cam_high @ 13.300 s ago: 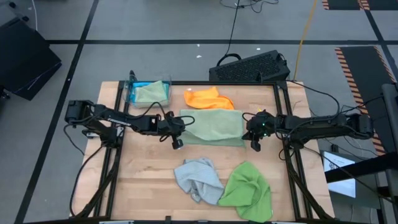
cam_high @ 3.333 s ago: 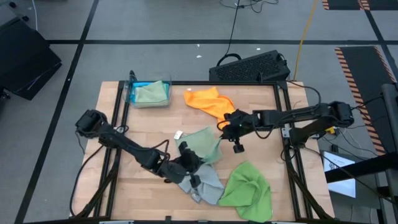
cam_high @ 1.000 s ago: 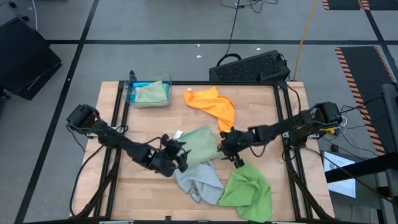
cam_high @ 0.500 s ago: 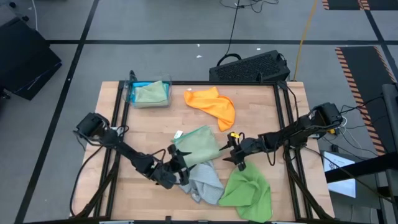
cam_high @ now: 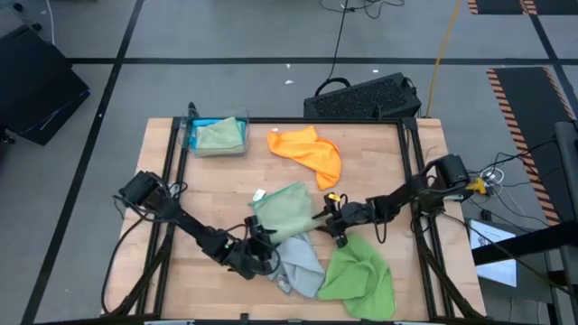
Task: Fold microfiber towels
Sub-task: Fold the light green microfiber cloth
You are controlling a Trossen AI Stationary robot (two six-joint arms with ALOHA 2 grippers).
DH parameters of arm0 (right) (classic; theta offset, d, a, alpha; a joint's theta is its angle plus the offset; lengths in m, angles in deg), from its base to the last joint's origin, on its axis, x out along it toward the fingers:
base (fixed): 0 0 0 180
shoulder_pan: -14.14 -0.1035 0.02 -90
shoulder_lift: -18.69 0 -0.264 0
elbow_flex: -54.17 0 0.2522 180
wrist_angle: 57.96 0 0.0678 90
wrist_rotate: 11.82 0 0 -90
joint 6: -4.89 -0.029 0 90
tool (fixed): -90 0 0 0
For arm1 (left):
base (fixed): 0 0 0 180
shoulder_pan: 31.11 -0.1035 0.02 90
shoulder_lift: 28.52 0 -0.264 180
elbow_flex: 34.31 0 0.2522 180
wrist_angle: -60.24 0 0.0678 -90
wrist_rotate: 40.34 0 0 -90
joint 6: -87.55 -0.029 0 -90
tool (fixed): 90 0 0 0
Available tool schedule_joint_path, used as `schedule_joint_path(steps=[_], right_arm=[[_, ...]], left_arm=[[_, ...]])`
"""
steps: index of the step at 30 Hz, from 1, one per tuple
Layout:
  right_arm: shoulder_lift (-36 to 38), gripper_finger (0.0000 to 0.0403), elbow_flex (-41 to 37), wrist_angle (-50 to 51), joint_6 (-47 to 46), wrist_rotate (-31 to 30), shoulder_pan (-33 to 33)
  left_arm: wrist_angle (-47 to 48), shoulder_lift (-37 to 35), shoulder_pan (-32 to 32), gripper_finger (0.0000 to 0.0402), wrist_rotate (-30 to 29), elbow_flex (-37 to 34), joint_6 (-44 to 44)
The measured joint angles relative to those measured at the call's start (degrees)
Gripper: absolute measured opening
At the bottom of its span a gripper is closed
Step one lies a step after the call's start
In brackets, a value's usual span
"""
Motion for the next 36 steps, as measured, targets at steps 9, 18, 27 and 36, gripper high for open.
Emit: schedule_joint_path(steps=[9,18,27,36], right_arm=[[-0.51,0.001,0.26,0.66,-1.32,0.04,1.03],[6.5,0.0016,0.91,6.56,-9.04,4.09,1.47],[10.62,0.0015,10.78,21.8,-15.74,10.75,3.53],[10.64,0.0009,17.52,28.7,-7.82,10.8,10.0]], left_arm=[[1.46,1.35,0.0,0.0148,-1.0,-0.02,0.89],[0.9,-3.08,2.15,0.0013,-4.44,-0.02,0.73],[4.22,-6.61,2.6,0.0013,-6.35,-0.02,2.28],[18.87,-6.59,2.7,0.0021,-8.09,-0.04,21.35]])
